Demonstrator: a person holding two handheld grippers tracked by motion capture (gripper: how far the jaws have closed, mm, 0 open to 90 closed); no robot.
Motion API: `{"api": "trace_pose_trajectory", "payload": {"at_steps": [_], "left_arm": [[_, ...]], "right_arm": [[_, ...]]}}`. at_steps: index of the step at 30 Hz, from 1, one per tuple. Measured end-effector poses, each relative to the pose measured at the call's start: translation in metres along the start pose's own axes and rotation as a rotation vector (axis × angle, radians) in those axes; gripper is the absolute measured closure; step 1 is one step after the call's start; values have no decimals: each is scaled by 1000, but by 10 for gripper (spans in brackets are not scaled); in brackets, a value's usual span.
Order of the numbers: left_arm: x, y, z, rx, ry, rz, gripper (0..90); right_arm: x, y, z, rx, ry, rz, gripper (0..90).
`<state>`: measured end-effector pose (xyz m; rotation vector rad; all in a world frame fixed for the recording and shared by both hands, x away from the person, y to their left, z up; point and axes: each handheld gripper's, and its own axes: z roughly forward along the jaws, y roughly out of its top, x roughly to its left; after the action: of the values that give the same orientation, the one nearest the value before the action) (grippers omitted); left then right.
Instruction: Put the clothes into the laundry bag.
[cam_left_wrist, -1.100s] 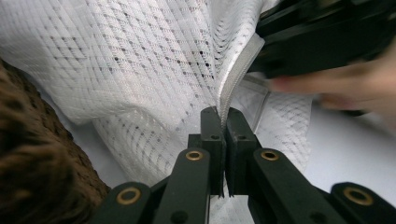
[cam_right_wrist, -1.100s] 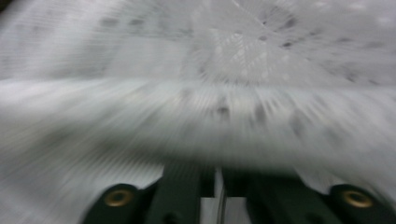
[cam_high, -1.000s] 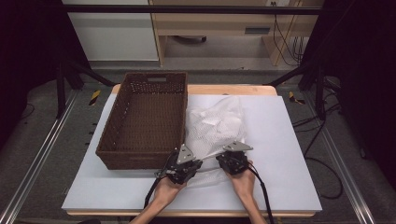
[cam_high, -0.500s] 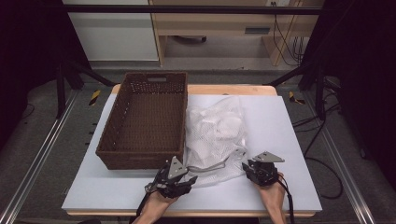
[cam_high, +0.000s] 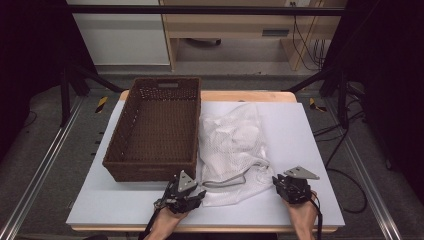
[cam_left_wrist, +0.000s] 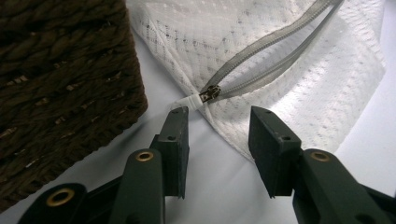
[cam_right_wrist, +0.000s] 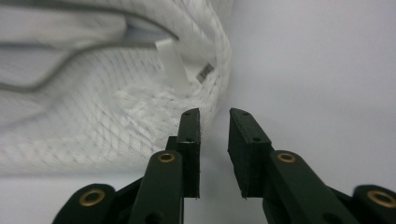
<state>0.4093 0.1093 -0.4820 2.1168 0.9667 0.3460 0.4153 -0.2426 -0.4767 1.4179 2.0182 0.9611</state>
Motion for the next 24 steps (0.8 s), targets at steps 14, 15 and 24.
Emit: {"api": "trace_pose_trajectory", "payload": {"at_steps": [14,15,24], "left_arm": [[-21,4,9,-2,96,75,814],[-21,5,9,-1,95,80,843],[1,5,3,-16,29,13,882]], "right_arm": [[23,9,21,1,35,-49,900],[19,7,17,-12,33,-38,900],[-23,-9,-19,26,3,89,805]]}}
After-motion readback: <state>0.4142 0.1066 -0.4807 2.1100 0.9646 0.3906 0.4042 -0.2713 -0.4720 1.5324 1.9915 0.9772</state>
